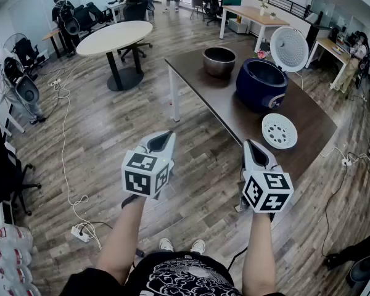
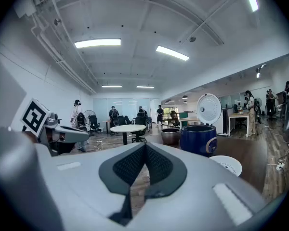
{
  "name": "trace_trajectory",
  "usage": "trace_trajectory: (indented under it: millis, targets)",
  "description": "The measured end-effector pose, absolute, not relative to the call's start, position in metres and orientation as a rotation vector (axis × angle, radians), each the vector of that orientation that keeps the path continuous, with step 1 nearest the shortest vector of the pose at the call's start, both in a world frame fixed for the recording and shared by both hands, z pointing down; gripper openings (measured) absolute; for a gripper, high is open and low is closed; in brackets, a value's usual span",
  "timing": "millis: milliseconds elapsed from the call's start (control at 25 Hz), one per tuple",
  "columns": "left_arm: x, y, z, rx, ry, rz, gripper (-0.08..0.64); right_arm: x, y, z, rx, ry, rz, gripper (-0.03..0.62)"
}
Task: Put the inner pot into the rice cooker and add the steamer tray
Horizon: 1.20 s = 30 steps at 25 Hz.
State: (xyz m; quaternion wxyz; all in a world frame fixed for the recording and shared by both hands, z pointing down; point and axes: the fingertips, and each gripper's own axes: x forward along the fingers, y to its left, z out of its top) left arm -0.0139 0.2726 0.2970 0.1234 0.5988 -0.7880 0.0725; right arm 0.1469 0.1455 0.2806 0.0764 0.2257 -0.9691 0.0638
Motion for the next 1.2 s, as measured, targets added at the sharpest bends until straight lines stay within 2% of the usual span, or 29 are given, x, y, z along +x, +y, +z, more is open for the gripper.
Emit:
trace_trajectory:
  millis: [480,920,1200]
  targets:
    - [-0.003,0.256,0.300,1.738,-2.296,0.215,0.003,0.155,0.128,0.285,0.686,-2.908,0.207,0.005]
    - [0.011,0.218,0.306,1.720,-2.294,0.214,0.054,0.165,0.094,0.291,0.655,-2.914,0.229,0.055]
    - [0.003,0.192,0.312,1.711,-2.291,0.203,0.110,0.156,0.068,0.298,0.641,-2.910,0.235,0.114]
